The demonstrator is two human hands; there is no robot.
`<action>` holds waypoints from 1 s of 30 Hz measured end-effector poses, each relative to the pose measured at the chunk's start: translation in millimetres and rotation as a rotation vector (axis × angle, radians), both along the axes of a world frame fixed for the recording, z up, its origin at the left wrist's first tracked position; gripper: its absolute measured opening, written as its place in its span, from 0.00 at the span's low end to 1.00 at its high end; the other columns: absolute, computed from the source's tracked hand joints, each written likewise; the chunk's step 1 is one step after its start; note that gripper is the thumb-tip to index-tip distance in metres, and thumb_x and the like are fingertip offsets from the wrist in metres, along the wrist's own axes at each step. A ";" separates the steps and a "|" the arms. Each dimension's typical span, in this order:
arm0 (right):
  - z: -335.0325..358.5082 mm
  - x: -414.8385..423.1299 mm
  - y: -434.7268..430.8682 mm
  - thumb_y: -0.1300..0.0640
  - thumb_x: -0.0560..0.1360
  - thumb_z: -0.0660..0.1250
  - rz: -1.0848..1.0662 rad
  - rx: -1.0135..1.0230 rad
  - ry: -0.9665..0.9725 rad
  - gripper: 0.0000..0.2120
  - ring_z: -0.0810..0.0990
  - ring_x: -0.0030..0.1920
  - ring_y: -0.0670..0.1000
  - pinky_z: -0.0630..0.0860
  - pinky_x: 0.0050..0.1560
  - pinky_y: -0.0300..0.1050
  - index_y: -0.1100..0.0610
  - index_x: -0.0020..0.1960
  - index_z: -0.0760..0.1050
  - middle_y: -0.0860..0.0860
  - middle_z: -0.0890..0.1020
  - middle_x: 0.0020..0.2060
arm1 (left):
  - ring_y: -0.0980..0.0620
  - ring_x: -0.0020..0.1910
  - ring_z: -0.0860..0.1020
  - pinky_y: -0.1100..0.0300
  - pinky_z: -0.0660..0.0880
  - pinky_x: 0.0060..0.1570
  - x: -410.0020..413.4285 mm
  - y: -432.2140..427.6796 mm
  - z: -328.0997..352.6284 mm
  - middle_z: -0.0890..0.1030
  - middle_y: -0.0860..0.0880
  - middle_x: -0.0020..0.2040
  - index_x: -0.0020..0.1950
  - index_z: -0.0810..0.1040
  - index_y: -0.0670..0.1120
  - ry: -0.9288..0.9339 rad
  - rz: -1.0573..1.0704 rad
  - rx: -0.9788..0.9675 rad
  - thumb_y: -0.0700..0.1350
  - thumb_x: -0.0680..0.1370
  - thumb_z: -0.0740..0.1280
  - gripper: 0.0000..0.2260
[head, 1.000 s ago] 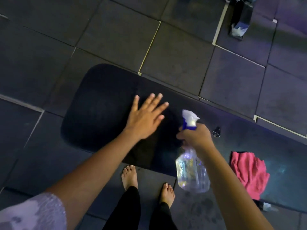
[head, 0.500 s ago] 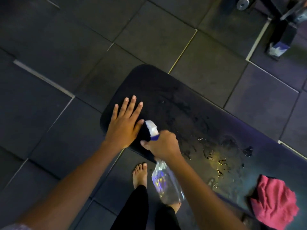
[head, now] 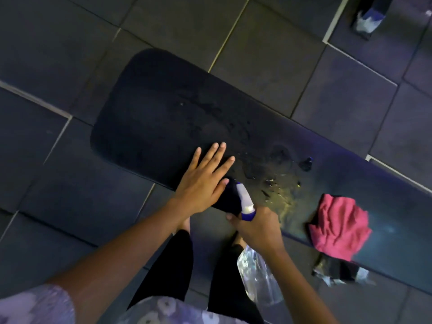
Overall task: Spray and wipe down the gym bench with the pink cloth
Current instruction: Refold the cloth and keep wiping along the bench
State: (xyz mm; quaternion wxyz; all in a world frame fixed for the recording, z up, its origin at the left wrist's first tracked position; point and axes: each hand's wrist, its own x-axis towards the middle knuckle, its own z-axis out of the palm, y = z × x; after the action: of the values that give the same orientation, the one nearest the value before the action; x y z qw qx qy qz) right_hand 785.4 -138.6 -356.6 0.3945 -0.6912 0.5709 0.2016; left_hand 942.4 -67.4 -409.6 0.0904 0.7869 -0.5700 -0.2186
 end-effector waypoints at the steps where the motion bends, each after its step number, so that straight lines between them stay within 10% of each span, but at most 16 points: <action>1: 1.2 -9.2 -4.2 0.42 0.67 0.73 -0.001 0.006 -0.005 0.18 0.79 0.36 0.55 0.67 0.37 0.42 0.58 0.39 0.78 0.53 0.80 0.32 | 0.47 0.78 0.47 0.43 0.47 0.75 -8.3 -9.2 1.9 0.50 0.46 0.79 0.77 0.57 0.48 0.013 -0.010 0.001 0.51 0.81 0.55 0.24; 9: 43.2 -70.9 -72.3 0.53 0.68 0.77 -0.314 0.020 -0.475 0.12 0.76 0.31 0.49 0.79 0.40 0.55 0.55 0.46 0.77 0.47 0.80 0.30 | 0.48 0.78 0.46 0.46 0.48 0.76 -77.7 -83.6 16.6 0.50 0.49 0.79 0.78 0.55 0.49 0.114 -0.047 0.012 0.48 0.82 0.55 0.24; 16: 71.6 -114.0 -152.6 0.60 0.71 0.75 -0.424 -0.386 -0.934 0.23 0.82 0.39 0.45 0.79 0.51 0.42 0.57 0.64 0.74 0.45 0.83 0.35 | 0.51 0.78 0.48 0.47 0.49 0.76 -131.5 -121.5 18.4 0.55 0.50 0.79 0.77 0.59 0.49 0.172 -0.039 -0.021 0.48 0.82 0.57 0.23; 23: 33.1 -119.0 -228.1 0.64 0.73 0.72 -0.521 -0.626 -1.060 0.22 0.77 0.37 0.45 0.76 0.51 0.42 0.70 0.63 0.71 0.41 0.80 0.36 | 0.49 0.78 0.51 0.43 0.47 0.75 -159.1 -127.0 9.3 0.58 0.49 0.78 0.75 0.64 0.46 0.085 0.035 -0.062 0.47 0.81 0.58 0.21; 27: 13.9 -117.1 -233.0 0.62 0.72 0.73 -0.509 -0.631 -1.036 0.23 0.79 0.39 0.40 0.73 0.50 0.32 0.60 0.64 0.70 0.49 0.79 0.37 | 0.48 0.77 0.53 0.43 0.48 0.75 -166.8 -126.7 3.9 0.60 0.48 0.77 0.73 0.66 0.45 0.069 0.069 -0.102 0.46 0.80 0.60 0.21; 30: 3.4 -123.8 -227.8 0.52 0.68 0.78 -0.483 -0.638 -0.980 0.34 0.80 0.54 0.45 0.77 0.57 0.42 0.64 0.67 0.68 0.53 0.80 0.52 | 0.48 0.77 0.54 0.42 0.49 0.75 -167.5 -125.4 -1.5 0.60 0.48 0.77 0.73 0.66 0.45 0.037 0.070 -0.121 0.45 0.80 0.60 0.21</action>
State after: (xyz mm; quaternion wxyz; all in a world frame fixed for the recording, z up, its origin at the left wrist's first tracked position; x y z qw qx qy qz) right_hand 661.7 -366.4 -353.2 0.4189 -0.6386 0.4960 -0.4132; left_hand 774.9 -192.9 -411.2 0.1559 0.7952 -0.5526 -0.1949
